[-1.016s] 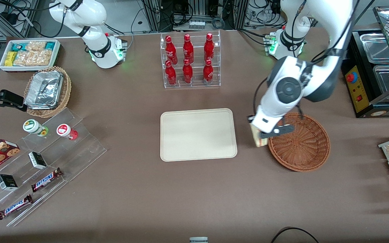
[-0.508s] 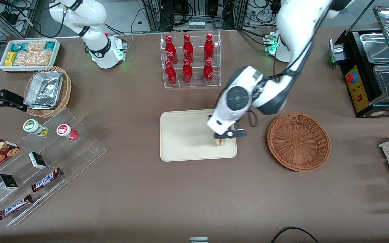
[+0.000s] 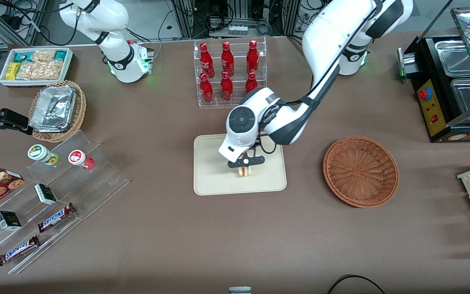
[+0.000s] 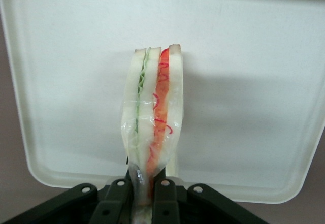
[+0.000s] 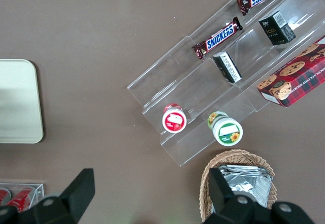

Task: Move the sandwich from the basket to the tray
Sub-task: 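Lower the sandwich onto the tray and open the left gripper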

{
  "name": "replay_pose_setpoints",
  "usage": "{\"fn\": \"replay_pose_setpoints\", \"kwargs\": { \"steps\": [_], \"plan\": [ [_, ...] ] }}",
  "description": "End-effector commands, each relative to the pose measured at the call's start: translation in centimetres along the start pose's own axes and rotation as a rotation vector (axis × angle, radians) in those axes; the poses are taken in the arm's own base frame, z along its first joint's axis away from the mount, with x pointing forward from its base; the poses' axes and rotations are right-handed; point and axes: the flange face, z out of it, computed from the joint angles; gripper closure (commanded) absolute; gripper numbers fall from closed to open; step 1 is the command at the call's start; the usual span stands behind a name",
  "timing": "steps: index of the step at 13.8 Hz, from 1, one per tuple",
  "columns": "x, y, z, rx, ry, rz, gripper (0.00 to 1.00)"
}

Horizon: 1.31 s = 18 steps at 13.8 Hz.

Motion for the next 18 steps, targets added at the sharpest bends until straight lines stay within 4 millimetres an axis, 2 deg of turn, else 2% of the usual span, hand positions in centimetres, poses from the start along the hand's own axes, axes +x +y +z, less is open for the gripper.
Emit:
{"fn": "replay_pose_setpoints", "kwargs": {
  "steps": [1,10,11,12,13,15,18],
  "plan": [
    [0.3,0.8,-0.2,0.009,0.022,-0.011,1.00],
    [1.0,0.8,2.3,0.030,0.066,-0.054,1.00],
    [1.1,0.9,2.4,0.025,0.067,-0.054,0.89],
    [1.2,1.0,2.9,0.023,0.065,-0.055,0.49],
    [1.2,1.0,2.9,0.020,0.066,-0.053,0.01],
    [1.2,1.1,2.4,0.014,0.072,-0.053,0.00],
    [1.6,0.8,-1.3,-0.004,0.075,-0.070,0.00]
  ]
}}
